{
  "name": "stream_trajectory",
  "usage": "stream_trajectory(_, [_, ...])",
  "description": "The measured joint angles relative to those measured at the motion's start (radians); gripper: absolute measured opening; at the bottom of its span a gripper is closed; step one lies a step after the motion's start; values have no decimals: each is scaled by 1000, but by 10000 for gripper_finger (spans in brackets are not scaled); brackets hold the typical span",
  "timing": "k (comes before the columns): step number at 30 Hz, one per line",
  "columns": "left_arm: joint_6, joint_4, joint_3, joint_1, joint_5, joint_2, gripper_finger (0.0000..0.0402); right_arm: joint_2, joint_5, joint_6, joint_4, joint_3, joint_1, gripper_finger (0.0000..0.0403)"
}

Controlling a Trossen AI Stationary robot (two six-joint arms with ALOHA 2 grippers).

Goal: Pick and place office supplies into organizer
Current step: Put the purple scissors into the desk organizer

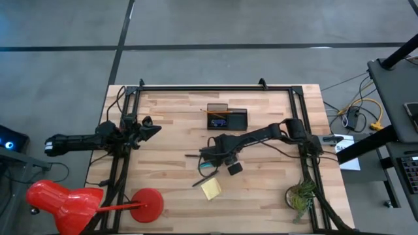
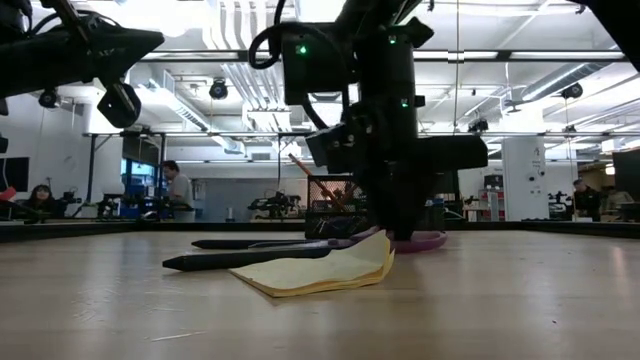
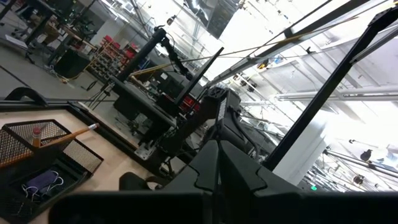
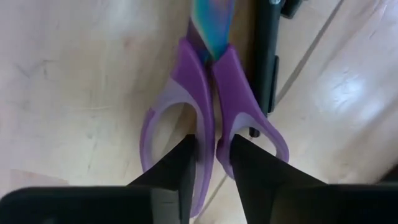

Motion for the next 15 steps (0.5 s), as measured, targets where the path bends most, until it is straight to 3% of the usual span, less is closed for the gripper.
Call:
stream_trajectory(9, [0,0,0,0,0,0,0,0,-72,56,-10,-2,-26,55])
stream_trajectory(15, [0,0,0,0,0,0,0,-5,-260,180,-26,19,-28,56])
